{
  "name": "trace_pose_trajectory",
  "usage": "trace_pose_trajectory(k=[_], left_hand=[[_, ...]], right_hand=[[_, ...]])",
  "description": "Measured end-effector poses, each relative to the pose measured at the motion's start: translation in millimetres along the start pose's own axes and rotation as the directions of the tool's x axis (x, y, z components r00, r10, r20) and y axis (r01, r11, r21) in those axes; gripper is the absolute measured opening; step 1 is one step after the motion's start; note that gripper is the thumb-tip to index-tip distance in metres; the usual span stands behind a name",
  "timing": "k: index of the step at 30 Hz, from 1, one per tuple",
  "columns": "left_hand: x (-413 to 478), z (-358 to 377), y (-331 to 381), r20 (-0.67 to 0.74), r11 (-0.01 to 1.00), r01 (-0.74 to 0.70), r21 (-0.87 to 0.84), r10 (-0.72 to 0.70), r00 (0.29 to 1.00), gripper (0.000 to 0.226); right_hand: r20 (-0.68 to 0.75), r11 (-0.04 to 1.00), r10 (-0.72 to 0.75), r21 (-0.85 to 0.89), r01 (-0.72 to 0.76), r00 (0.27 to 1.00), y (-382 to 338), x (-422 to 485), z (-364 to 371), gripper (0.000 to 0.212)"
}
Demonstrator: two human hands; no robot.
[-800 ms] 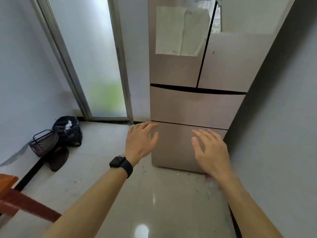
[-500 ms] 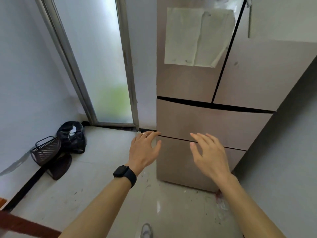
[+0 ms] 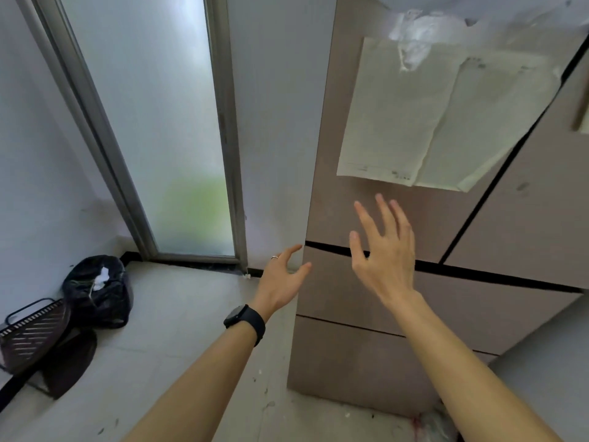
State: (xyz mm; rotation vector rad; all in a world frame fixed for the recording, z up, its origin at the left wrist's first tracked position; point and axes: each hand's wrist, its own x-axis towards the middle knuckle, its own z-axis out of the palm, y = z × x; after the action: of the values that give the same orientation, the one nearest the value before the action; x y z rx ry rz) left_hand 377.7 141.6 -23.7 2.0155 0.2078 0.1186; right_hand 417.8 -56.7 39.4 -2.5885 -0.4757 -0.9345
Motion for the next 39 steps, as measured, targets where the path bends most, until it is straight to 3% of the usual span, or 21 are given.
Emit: trace_pose_trajectory(k=[4,7,12,19,23,28,31,34,36,39], left_hand=[[41.0,-0.2,-1.2,0.040,0.981,0.061,-0.183,-0.055,0.998,0.068],[62.7,7.3,-6.3,0.082,0.970,0.095,-0.224,-0.079,0.994,0.077],[92.4,32.0,-22.2,0.114,0.972,0.142,-0.185,-0.123,0.986,0.072],[97.5,50.1,-29.2,-0.047,0.993,0.084,-0.083,-0.088,0.995,0.038],[99.5,46.5,-30.1,-0.072,0.996,0.089,-0.025,-0.091,0.993,0.044],[71.2,50.7,-30.6,-0.155,0.989,0.017,0.147,0.006,0.988,0.046],[57.6,36.9,-24.2,-0.062,0.950,-0.033,0.310,0.054,0.997,0.044],[47.2,17.0,-16.7,0.039,0.784,-0.125,0.608,0.127,0.991,0.045],[44.9,10.6,-10.3,0.038,0.687,-0.189,0.702,0.229,0.973,0.047],[50.3,19.8,4.7,0.078,0.607,-0.380,0.697,0.464,0.883,0.040]], right_hand=[[-0.094,0.984,-0.065,-0.171,0.048,0.993,10.6,39.9,38.9,0.065],[-0.140,0.971,-0.086,-0.232,0.052,0.986,28.1,53.5,63.2,0.073],[-0.272,0.955,-0.184,-0.276,0.106,0.945,51.5,65.3,95.9,0.080],[-0.386,0.929,-0.278,-0.340,0.145,0.879,59.1,71.7,110.1,0.081],[-0.388,0.927,-0.284,-0.345,0.148,0.877,59.4,72.2,109.4,0.082],[-0.277,0.948,-0.241,-0.272,0.164,0.930,52.5,65.6,93.4,0.079],[-0.199,0.971,-0.229,-0.110,0.211,0.953,46.9,48.7,70.3,0.069],[-0.175,0.989,-0.135,0.036,0.143,0.975,54.6,11.7,53.1,0.044],[-0.095,0.994,-0.061,0.080,0.069,0.994,66.5,-11.6,46.2,0.028],[0.211,0.990,0.141,-0.059,-0.131,0.967,85.8,-34.4,41.9,0.043]])
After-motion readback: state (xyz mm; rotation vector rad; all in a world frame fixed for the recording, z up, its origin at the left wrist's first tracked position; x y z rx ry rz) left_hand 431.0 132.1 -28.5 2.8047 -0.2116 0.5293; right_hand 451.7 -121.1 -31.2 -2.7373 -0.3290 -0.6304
